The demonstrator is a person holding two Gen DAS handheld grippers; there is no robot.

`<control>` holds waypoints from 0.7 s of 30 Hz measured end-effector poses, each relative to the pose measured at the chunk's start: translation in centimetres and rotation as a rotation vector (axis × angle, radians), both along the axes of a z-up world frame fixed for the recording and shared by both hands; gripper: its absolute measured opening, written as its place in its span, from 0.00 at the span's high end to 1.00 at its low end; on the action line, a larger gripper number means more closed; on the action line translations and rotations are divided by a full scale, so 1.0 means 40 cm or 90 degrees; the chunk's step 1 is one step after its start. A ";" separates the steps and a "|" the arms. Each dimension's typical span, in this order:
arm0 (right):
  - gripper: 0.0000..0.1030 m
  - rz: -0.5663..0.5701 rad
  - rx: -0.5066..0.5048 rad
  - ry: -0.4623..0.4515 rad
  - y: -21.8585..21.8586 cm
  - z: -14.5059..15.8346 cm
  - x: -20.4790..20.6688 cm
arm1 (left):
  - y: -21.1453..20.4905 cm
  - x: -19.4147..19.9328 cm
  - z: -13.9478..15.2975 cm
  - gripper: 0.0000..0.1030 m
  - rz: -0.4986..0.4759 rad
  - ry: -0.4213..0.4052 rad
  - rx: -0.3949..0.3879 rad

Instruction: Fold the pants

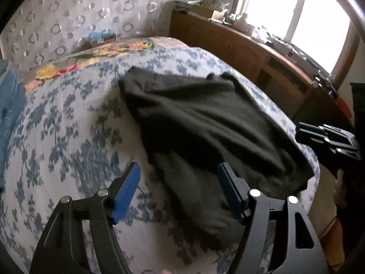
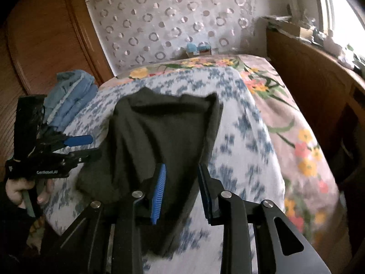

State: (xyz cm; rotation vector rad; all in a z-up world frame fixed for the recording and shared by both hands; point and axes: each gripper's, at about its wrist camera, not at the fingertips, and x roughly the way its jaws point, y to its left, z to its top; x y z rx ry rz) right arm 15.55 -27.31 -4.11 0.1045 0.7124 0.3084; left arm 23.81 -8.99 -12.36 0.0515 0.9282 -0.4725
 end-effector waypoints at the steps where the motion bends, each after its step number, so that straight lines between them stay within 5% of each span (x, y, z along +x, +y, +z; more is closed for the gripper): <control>1: 0.71 -0.004 0.009 0.008 0.001 -0.007 -0.010 | -0.002 -0.007 -0.007 0.31 -0.001 0.004 0.003; 11: 0.71 -0.054 -0.002 0.047 0.025 -0.051 -0.075 | -0.005 -0.052 -0.039 0.30 0.005 -0.024 0.043; 21: 0.71 -0.067 -0.024 0.025 0.050 -0.060 -0.104 | -0.008 -0.064 -0.047 0.24 0.028 -0.050 0.061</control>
